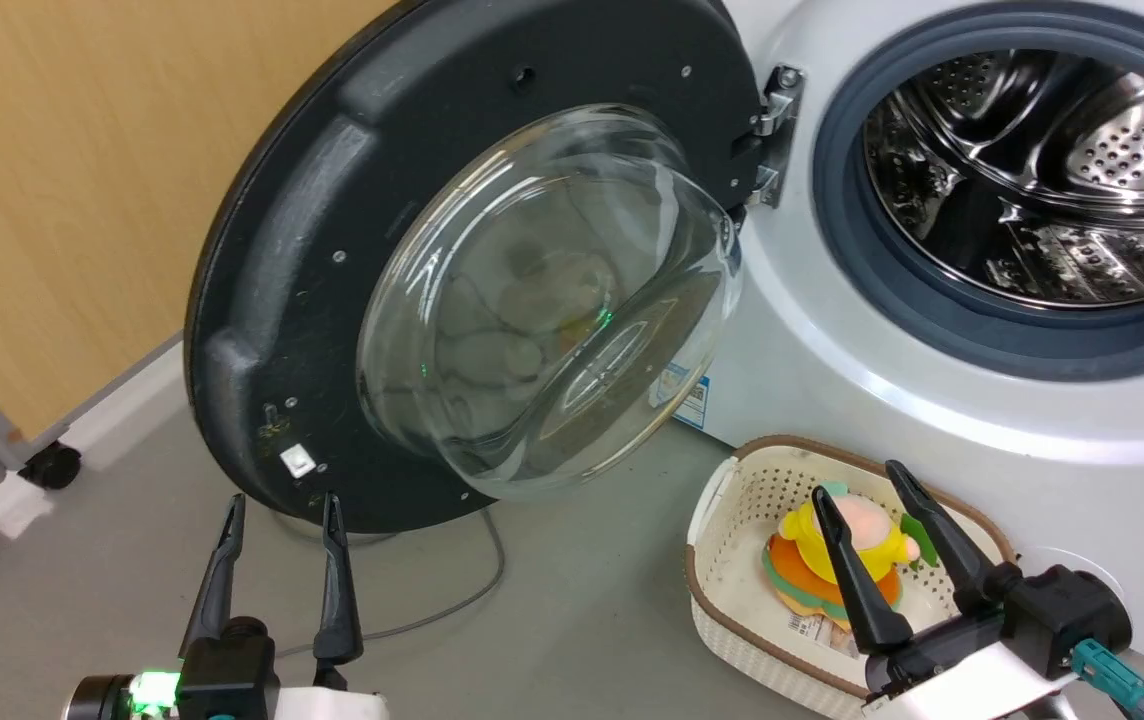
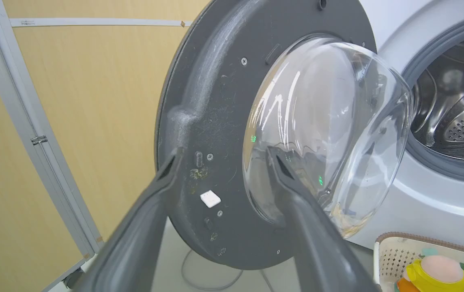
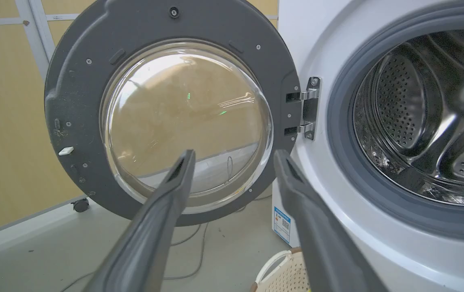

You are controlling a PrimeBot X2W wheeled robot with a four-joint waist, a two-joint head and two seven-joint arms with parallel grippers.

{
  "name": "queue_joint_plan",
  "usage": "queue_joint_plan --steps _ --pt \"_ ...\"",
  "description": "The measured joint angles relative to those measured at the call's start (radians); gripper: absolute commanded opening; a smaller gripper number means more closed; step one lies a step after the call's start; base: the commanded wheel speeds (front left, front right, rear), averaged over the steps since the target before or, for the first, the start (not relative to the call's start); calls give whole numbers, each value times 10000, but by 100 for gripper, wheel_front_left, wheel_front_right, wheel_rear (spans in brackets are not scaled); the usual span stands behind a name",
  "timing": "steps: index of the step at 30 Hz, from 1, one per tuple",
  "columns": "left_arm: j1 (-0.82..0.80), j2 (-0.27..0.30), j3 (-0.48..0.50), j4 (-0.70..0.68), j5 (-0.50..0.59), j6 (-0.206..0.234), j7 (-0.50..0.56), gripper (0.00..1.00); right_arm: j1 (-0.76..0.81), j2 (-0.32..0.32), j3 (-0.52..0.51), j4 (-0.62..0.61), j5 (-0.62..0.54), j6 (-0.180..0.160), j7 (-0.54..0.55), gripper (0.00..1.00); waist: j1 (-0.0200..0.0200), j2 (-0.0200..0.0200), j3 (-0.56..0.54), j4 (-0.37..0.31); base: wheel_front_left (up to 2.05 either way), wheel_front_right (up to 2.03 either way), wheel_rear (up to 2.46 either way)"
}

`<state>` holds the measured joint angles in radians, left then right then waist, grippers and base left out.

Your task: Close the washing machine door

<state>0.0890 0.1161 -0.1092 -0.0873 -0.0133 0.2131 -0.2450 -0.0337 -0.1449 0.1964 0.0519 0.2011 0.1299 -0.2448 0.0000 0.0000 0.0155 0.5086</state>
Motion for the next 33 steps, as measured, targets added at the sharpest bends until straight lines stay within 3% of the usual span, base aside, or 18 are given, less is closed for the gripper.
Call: queue_joint_plan --steps 13,14,15,20,25,28,33 --pt "3 142 -123 2 -4 81 -115 100 14 -40 -25 -6 48 0 -125 100 0 0 0 213 0 0 0" --pt "3 151 -134 10 -15 67 -115 25 20 -40 -35 -10 46 0 -125 100 0 0 6 216 0 0 0" --pt "3 148 -136 2 -119 31 -115 0 29 -40 -46 -13 46 0 -125 100 0 0 13 222 0 0 0" --pt "-165 274 92 -378 -506 -169 -117 0 52 -46 -161 -82 44 0 -125 100 0 0 91 265 0 0 0" --pt "-1137 832 886 -499 -1463 -800 -21 0 142 -127 -385 -257 25 0 -125 100 0 0 286 263 0 0 0" --pt "-2142 1189 1476 -161 -2491 -1304 449 0 283 -173 -514 -336 8 0 -125 100 0 0 418 255 0 0 0" --pt "-3814 1340 2991 1080 -5037 -1693 1580 0 297 -278 -470 -460 -69 0 -127 100 0 0 656 3 0 0 0"
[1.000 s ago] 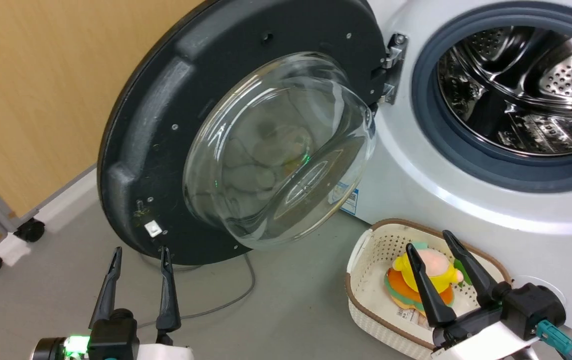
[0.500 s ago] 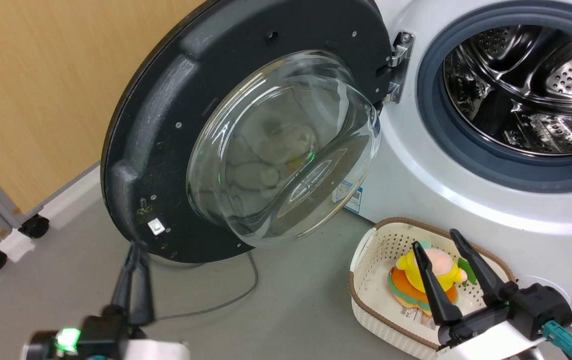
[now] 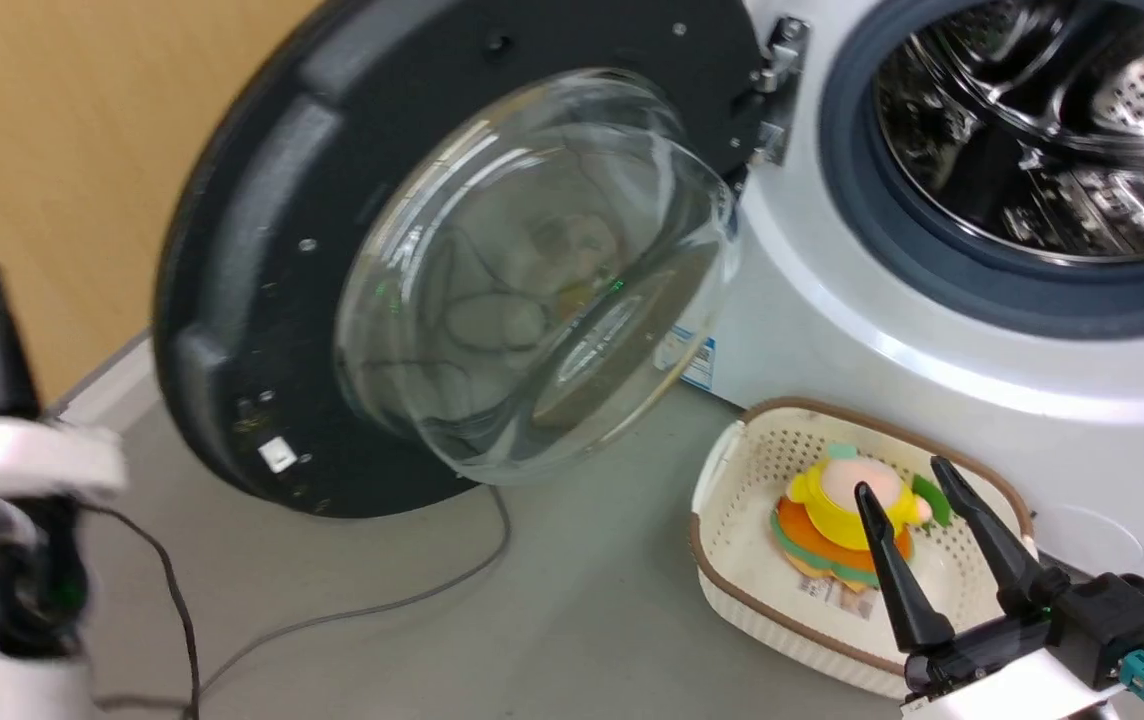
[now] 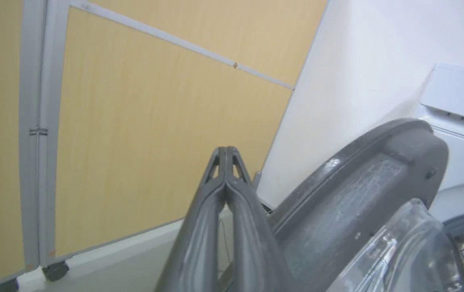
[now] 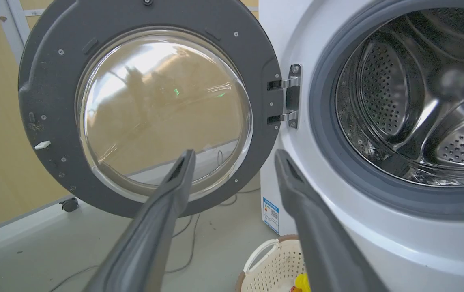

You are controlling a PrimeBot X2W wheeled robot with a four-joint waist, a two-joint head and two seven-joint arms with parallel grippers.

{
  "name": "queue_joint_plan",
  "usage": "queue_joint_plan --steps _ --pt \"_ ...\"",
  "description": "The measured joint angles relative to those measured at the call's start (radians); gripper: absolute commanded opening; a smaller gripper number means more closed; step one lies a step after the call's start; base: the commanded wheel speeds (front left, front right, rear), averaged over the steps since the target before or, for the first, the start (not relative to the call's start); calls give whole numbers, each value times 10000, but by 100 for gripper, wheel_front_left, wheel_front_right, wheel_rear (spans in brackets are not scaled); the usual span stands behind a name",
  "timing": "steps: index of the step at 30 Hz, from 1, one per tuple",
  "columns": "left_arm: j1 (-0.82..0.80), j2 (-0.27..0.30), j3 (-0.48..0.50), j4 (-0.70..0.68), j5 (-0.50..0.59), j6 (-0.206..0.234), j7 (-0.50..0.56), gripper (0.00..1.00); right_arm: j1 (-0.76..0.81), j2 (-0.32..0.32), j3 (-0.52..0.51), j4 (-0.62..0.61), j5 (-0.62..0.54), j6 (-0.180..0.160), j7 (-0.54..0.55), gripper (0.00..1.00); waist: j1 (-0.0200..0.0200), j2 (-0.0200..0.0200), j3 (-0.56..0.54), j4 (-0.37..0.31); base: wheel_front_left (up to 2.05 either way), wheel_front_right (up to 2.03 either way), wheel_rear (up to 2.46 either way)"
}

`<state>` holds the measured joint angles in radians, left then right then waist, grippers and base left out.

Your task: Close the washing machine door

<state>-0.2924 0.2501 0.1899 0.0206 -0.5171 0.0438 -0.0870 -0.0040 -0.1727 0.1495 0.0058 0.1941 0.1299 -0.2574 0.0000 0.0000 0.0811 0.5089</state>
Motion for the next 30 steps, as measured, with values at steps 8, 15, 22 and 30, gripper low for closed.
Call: queue_joint_plan --steps 8,15,22,30 --pt "-1795 100 1868 2504 -3754 109 2621 0 -21 -153 33 -48 0 0 2 100 0 0 385 -573 0 0 0" --pt "-2397 94 2520 3985 -5958 422 5110 0 -97 -249 82 -56 4 0 2 100 0 0 588 -892 0 0 0" --pt "-2251 297 2775 4126 -7007 165 6742 0 -195 -236 81 -21 4 0 2 100 0 0 512 -1101 0 0 0" --pt "-1270 184 2577 3359 -7705 -134 8322 0 -165 -35 -144 81 4 0 2 100 0 0 89 -1240 0 0 0"
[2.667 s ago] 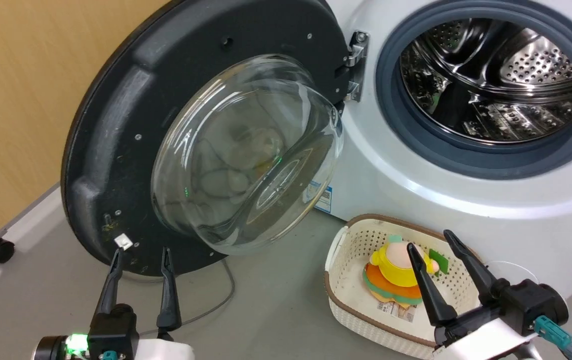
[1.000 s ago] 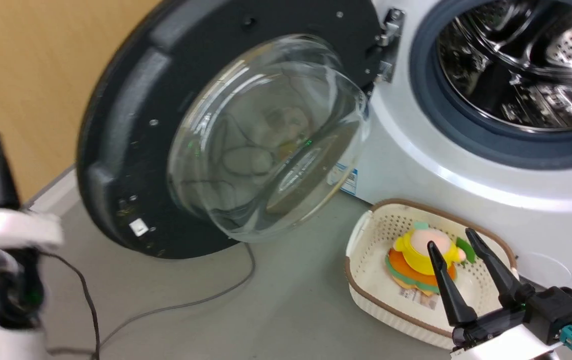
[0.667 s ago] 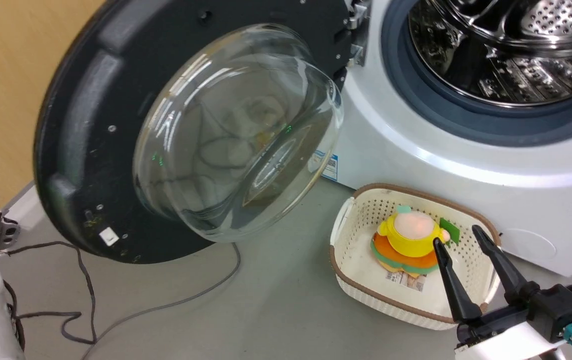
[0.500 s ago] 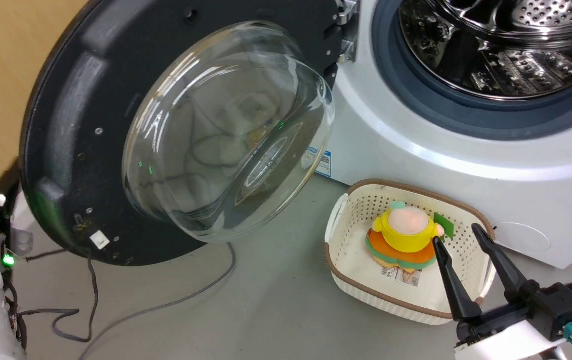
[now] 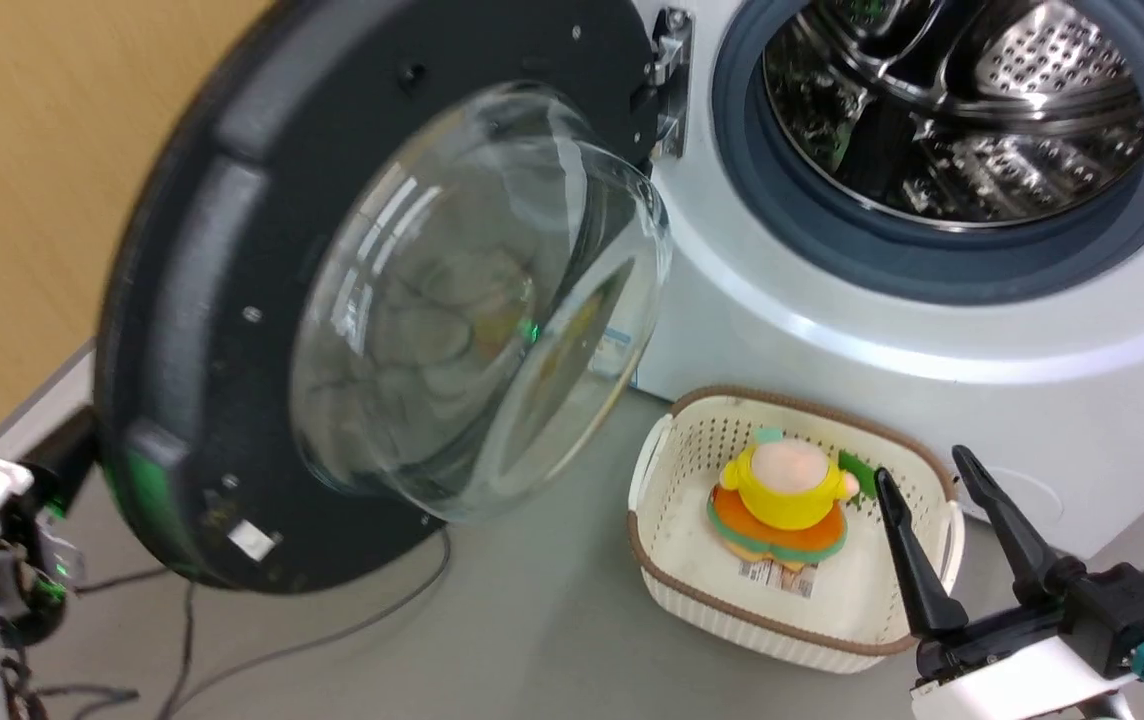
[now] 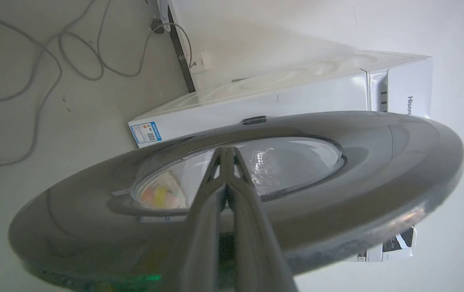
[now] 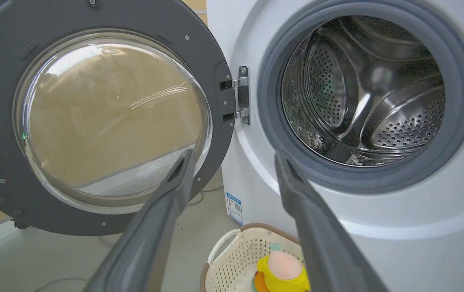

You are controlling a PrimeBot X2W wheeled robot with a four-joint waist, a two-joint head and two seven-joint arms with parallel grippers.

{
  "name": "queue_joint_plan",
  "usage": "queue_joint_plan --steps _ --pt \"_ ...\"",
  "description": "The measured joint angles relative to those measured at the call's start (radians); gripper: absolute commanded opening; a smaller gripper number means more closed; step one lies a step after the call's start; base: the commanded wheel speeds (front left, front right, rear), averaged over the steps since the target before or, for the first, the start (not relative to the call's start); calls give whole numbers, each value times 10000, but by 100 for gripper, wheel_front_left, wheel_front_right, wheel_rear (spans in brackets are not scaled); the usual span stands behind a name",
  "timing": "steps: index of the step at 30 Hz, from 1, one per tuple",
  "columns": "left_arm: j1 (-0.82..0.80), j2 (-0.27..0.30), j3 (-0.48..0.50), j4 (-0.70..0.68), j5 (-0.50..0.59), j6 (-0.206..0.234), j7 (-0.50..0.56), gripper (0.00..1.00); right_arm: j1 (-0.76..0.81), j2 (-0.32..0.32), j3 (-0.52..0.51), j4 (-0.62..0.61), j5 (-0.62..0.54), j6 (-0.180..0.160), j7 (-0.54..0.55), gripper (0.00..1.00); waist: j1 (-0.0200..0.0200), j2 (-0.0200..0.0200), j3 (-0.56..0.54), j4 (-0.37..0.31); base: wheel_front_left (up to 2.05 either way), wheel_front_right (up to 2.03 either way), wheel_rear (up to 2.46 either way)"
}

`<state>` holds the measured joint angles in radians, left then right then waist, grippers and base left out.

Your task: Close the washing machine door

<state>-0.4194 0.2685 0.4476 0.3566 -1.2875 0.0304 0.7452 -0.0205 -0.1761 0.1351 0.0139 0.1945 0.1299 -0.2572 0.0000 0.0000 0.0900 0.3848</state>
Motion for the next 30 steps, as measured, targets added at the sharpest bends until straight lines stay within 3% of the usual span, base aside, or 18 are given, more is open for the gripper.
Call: queue_joint_plan --steps 6,17,25,30 --pt "837 -566 -685 -1195 -54 88 897 0 241 215 -345 77 0 0 0 100 -1 0 -451 -111 0 0 0" --pt "2080 -1795 -1883 -3152 -817 784 2222 0 379 401 -660 90 -6 0 0 100 0 0 -781 -825 0 0 0" --pt "3000 -2065 -2953 -4073 -1501 884 1875 0 476 414 -644 104 -31 0 0 100 -1 0 -799 -1796 0 0 0" --pt "3370 -2125 -4142 -4399 -2366 794 999 0 475 322 -593 96 -46 0 -2 100 -1 0 -710 -2573 0 0 0"
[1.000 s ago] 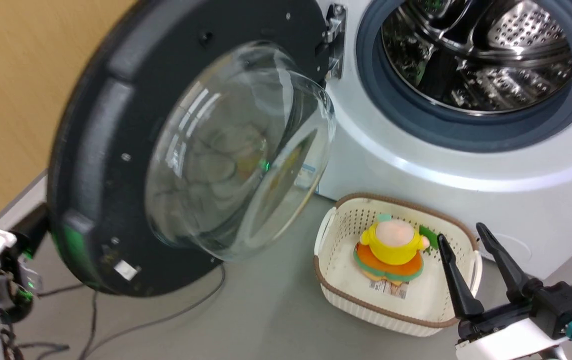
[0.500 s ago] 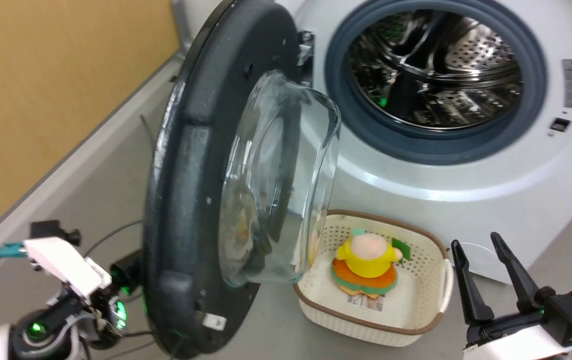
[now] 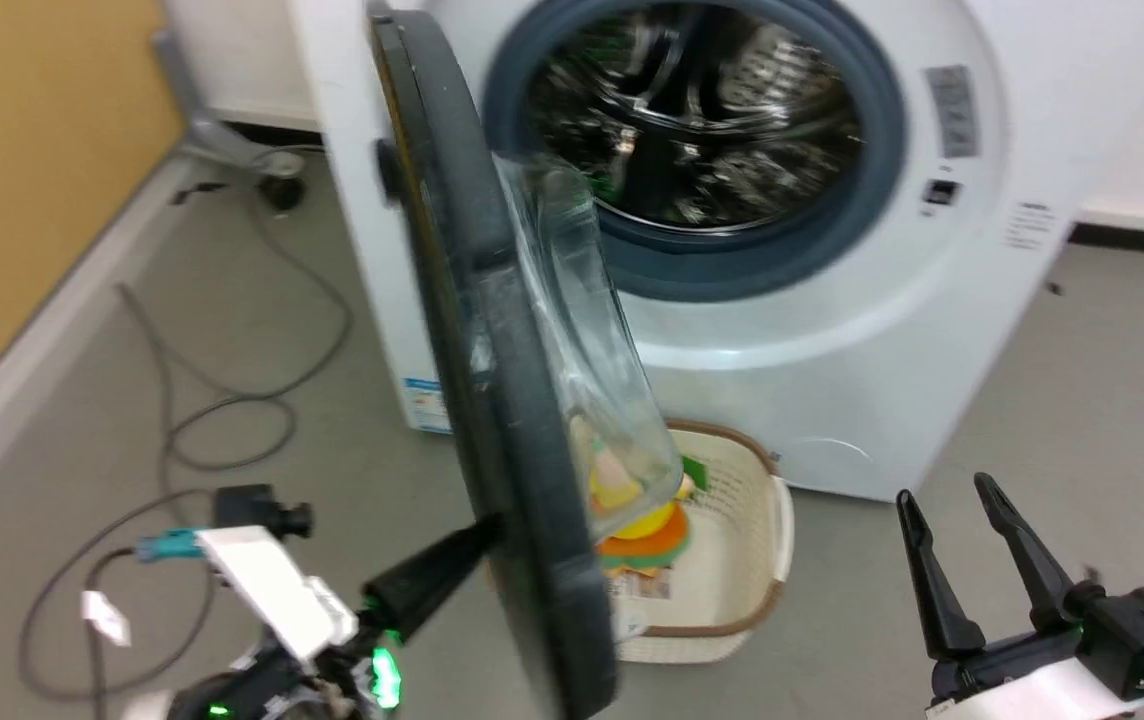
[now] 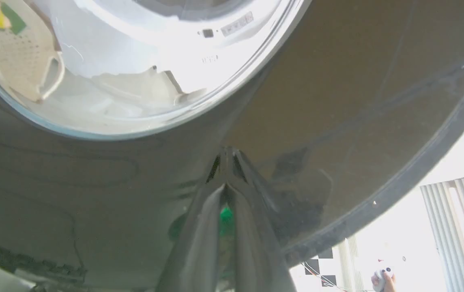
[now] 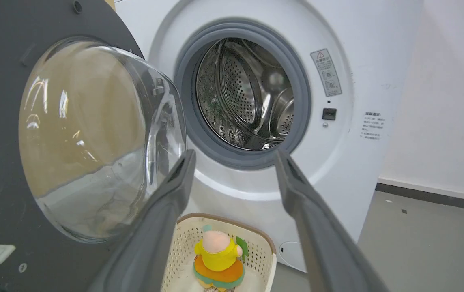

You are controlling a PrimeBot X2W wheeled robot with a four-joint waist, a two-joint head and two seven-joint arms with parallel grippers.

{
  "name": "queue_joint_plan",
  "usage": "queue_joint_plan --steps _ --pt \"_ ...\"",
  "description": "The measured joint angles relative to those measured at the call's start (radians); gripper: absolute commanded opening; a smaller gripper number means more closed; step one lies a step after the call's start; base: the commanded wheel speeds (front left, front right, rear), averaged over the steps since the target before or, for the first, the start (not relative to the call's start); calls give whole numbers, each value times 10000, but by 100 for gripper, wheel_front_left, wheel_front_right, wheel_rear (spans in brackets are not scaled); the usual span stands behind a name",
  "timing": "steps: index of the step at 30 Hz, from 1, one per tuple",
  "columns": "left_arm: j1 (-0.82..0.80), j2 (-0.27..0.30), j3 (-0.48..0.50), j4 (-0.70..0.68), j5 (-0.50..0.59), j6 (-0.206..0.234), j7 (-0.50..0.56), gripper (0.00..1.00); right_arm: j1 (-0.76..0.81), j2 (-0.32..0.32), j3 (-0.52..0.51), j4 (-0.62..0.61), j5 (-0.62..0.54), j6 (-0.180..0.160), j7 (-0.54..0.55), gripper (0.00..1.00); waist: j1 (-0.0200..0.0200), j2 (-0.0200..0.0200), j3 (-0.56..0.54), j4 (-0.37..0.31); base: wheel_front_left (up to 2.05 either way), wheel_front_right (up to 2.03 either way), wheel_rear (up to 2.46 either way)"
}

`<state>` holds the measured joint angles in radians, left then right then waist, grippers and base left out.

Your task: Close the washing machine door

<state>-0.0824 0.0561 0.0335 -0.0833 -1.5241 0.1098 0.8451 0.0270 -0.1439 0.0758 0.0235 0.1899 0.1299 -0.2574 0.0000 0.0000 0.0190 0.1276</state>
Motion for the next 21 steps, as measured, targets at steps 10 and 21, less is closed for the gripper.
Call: queue_joint_plan --steps 10,21 --pt "-205 -59 -2117 418 -1156 -472 -2132 0 -41 -132 -2 -40 6 0 2 100 0 0 379 -1805 0 0 0" --pt "-2330 -63 -2961 2180 -2207 -817 -5281 0 -183 50 -10 -132 50 0 2 100 1 0 1175 -3748 0 0 0"
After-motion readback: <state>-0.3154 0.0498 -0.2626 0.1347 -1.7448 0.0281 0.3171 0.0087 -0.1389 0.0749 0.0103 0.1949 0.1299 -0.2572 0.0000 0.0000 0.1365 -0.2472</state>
